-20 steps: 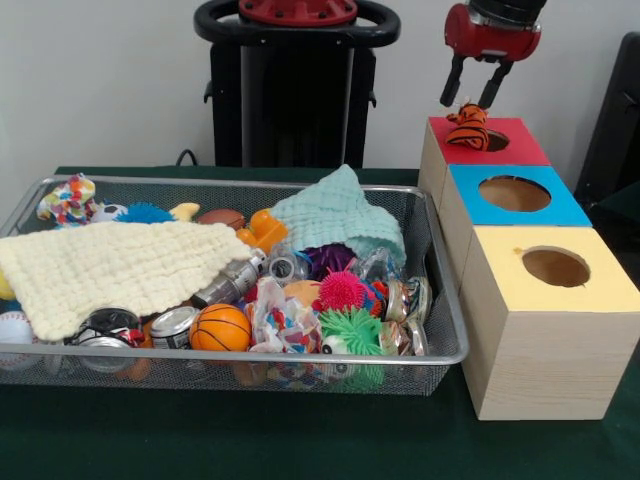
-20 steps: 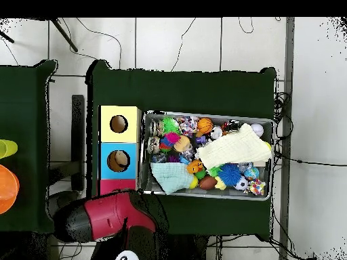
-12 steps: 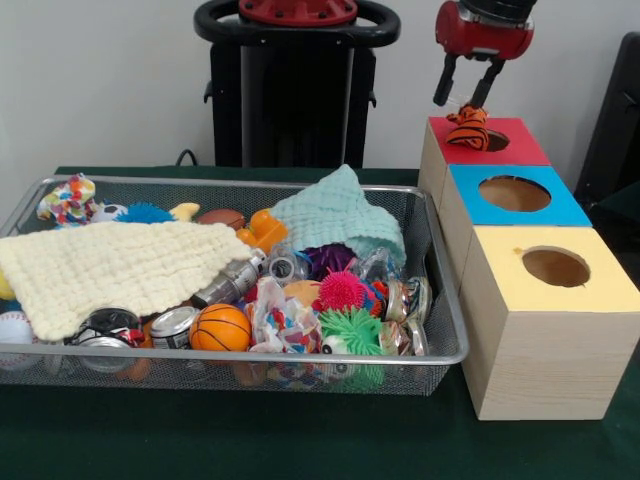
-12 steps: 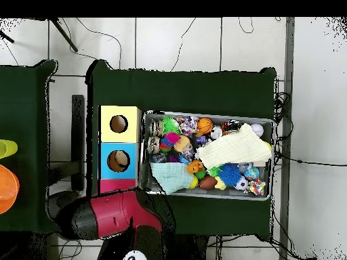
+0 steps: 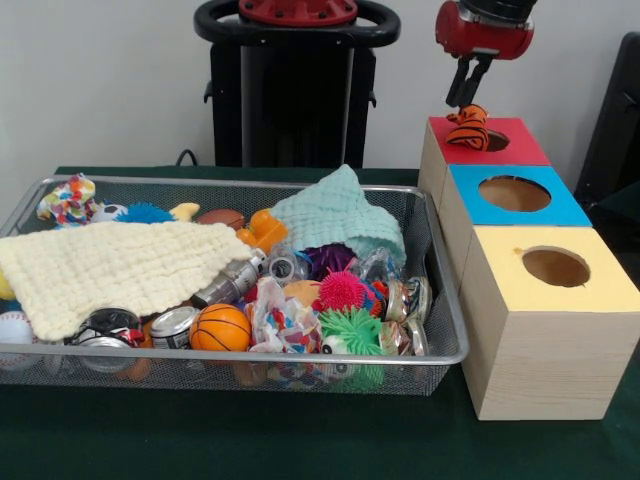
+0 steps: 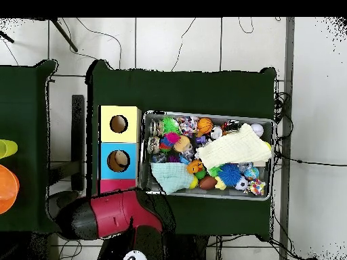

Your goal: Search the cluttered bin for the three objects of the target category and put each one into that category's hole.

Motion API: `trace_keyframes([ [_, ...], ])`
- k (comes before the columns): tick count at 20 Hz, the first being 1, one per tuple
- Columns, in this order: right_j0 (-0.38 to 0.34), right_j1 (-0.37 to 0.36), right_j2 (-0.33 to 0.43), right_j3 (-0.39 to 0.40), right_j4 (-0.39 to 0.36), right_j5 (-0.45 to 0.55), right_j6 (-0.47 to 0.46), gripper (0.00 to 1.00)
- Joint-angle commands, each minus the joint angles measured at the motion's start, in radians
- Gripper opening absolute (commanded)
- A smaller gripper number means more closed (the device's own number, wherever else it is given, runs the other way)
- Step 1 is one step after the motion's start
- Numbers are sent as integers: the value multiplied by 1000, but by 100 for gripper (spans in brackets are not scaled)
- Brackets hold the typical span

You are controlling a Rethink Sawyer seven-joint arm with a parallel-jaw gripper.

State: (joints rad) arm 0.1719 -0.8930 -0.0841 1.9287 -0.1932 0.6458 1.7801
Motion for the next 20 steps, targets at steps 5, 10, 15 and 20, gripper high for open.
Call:
trace_keyframes([
  [5, -36, 67, 0, -41, -157, -119, 45, 0],
  [10, -49, 78, 11, -46, -182, -143, 52, 0],
  [15, -43, 92, 10, -55, -190, -157, 77, 0],
  [20, -49, 93, 22, -49, -183, -157, 76, 0],
])
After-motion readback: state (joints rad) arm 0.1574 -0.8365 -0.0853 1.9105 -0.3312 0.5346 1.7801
